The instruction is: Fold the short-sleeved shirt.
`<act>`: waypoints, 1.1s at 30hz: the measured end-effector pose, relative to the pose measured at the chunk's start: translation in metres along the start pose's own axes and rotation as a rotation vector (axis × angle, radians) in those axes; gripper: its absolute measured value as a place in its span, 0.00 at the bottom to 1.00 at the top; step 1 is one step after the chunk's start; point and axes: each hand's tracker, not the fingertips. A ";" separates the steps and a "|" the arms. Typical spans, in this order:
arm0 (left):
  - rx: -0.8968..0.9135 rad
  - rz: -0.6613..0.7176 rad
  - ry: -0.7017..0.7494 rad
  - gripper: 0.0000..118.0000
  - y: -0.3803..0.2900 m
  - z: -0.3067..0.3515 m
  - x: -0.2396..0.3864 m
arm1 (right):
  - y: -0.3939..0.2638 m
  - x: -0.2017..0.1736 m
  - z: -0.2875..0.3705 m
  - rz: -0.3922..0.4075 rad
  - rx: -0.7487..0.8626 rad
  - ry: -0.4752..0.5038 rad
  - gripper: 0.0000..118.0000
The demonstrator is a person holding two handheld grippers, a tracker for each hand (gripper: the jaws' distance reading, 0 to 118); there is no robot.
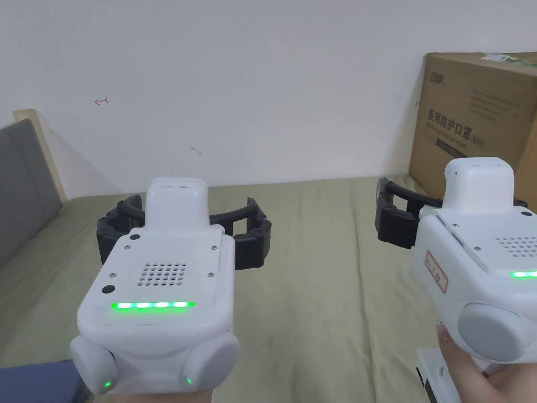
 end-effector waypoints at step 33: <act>-0.087 0.025 -0.065 1.00 -0.011 -0.008 0.004 | -0.017 -0.005 -0.008 0.005 -0.065 0.005 0.76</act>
